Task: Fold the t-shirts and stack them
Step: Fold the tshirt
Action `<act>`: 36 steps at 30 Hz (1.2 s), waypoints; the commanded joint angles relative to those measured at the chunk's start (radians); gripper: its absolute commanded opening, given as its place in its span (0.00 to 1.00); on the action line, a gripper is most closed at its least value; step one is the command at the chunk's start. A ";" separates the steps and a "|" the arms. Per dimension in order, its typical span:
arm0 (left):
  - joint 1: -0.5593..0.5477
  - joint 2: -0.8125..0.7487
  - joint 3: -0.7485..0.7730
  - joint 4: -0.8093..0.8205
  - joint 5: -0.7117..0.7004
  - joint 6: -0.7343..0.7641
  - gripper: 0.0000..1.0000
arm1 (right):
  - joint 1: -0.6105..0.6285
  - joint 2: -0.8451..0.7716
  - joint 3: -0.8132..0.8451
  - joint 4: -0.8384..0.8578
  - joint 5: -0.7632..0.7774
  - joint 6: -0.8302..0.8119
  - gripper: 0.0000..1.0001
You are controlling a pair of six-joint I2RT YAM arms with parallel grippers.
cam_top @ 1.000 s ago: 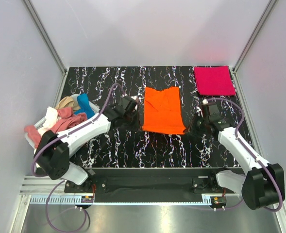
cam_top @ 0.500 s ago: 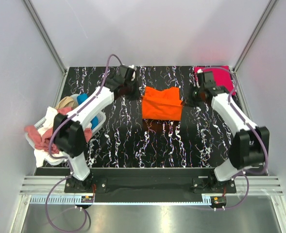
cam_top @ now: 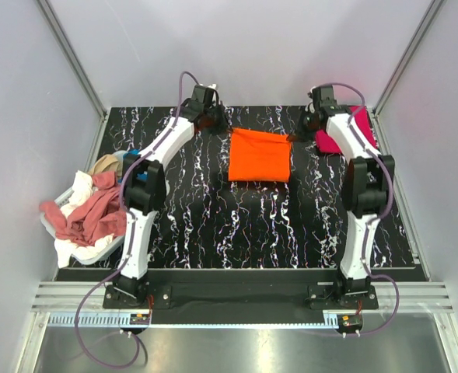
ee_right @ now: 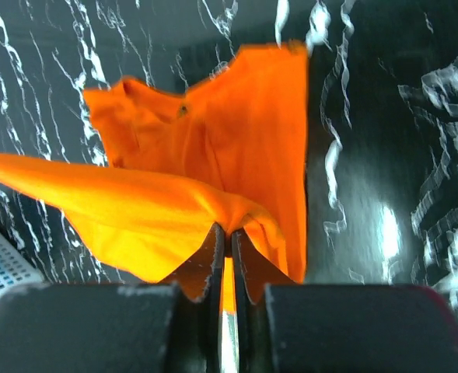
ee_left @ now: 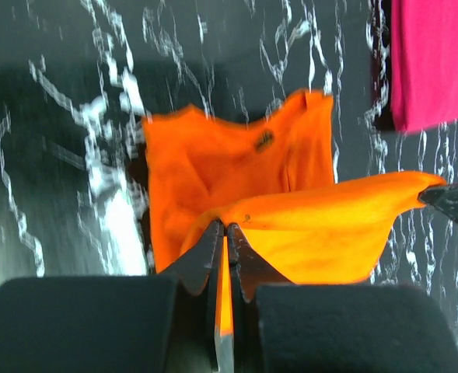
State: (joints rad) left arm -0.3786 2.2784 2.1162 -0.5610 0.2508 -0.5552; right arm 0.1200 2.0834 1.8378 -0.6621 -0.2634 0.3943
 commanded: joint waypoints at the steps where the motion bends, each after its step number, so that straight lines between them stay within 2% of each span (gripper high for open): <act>1: 0.032 0.076 0.067 0.224 0.076 -0.022 0.06 | -0.020 0.145 0.193 -0.010 -0.080 -0.046 0.10; 2: 0.036 0.099 0.074 0.258 0.080 -0.028 0.07 | -0.023 0.189 0.243 -0.016 -0.092 -0.049 0.11; 3: 0.040 0.124 0.086 0.294 0.096 -0.026 0.14 | -0.028 0.234 0.295 -0.025 -0.100 -0.049 0.13; 4: 0.049 0.168 0.126 0.321 0.125 -0.022 0.25 | -0.034 0.310 0.395 -0.043 -0.102 -0.043 0.19; 5: 0.052 0.187 0.151 0.323 0.133 -0.015 0.37 | -0.046 0.345 0.444 -0.083 -0.100 -0.040 0.27; 6: 0.059 0.200 0.171 0.322 0.140 0.009 0.44 | -0.052 0.369 0.512 -0.096 -0.097 -0.034 0.42; 8: 0.067 0.191 0.170 0.319 0.162 0.031 0.44 | -0.072 0.397 0.544 -0.100 -0.106 -0.035 0.47; 9: 0.072 0.175 0.150 0.322 0.157 0.046 0.46 | -0.075 0.397 0.557 -0.102 -0.108 -0.037 0.54; 11: 0.075 0.115 0.070 0.337 0.139 0.063 0.49 | -0.086 0.376 0.552 -0.103 -0.112 -0.043 0.56; 15: 0.070 0.027 -0.057 0.377 0.198 0.061 0.47 | -0.092 0.275 0.418 -0.105 -0.167 -0.052 0.54; 18: 0.041 -0.026 -0.139 0.377 0.257 0.069 0.43 | -0.088 0.179 0.283 -0.103 -0.224 -0.066 0.47; 22: -0.006 -0.072 -0.222 0.372 0.281 0.087 0.42 | -0.077 0.073 0.152 -0.054 -0.350 -0.052 0.26; 23: -0.014 -0.074 -0.229 0.374 0.286 0.084 0.42 | -0.072 0.069 0.135 -0.029 -0.385 -0.043 0.17; 26: -0.049 -0.068 -0.252 0.375 0.291 0.078 0.42 | -0.054 0.078 0.081 0.013 -0.471 -0.015 0.08; 30: -0.083 -0.027 -0.314 0.383 0.246 0.069 0.41 | -0.042 0.141 -0.062 0.088 -0.517 -0.012 0.06; 33: -0.083 0.013 -0.361 0.397 0.194 0.064 0.40 | -0.054 0.185 -0.164 0.157 -0.456 -0.028 0.04; 36: -0.080 0.041 -0.380 0.382 0.160 0.080 0.38 | -0.066 0.219 -0.179 0.173 -0.419 -0.043 0.03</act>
State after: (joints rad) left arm -0.4808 2.2837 1.7584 -0.2085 0.4747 -0.4961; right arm 0.0731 2.2688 1.6794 -0.5495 -0.6987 0.3660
